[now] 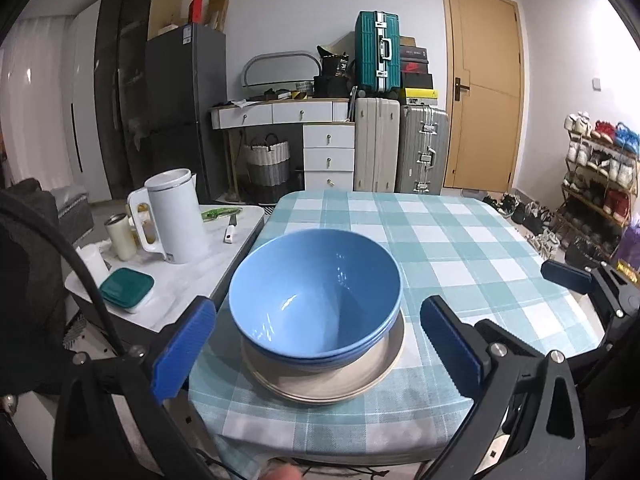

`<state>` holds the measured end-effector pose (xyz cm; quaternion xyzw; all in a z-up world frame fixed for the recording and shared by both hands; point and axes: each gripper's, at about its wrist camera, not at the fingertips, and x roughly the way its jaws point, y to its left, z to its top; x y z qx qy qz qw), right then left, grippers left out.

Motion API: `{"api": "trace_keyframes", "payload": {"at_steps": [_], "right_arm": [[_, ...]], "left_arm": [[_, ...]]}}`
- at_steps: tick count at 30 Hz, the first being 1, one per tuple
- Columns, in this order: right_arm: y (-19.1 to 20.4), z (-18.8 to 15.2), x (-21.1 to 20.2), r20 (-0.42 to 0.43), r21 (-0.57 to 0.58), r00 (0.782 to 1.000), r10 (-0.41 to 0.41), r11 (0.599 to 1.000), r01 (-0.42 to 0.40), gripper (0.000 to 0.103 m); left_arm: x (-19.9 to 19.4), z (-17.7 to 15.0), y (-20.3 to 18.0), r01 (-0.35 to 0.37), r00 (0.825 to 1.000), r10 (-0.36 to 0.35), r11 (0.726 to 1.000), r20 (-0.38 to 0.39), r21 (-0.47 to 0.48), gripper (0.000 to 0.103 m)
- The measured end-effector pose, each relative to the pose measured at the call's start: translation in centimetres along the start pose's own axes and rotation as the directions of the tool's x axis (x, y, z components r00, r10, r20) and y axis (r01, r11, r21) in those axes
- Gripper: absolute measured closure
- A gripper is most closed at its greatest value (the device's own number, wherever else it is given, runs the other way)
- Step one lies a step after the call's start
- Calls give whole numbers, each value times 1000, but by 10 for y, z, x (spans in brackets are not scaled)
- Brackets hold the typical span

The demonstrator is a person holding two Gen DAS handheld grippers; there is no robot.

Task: Organize plates and bowls
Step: 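Withdraw both grippers from the bowls resting on the plates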

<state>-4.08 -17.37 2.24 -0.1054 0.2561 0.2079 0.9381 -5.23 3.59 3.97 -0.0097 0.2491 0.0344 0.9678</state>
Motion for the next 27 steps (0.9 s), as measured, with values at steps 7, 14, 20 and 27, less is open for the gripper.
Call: {"api": "trace_keyframes", "payload": {"at_steps": [7,14,20,27], "right_arm": [[-1,0,2,-6,-1,1000,-5,1000,5,1],[-2,-1,2,-9,-4,1000,-6,1000,6,1],[-3,-3,4,-16,-8,1000,-10,1000,10,1],[-5,-4,5,-26,-5,1000,-7,1000,7,1]], "left_arm": [[3,0,1,32,999,-32,999,-20,-6,0],[4,-2,1,2,1000,-2,1000,-24,3,0],[0,-2,-3,-1,1000,1,1000,-9,22,0],[-4,-2,-9,-5,1000,4,998,10,59,0]]}}
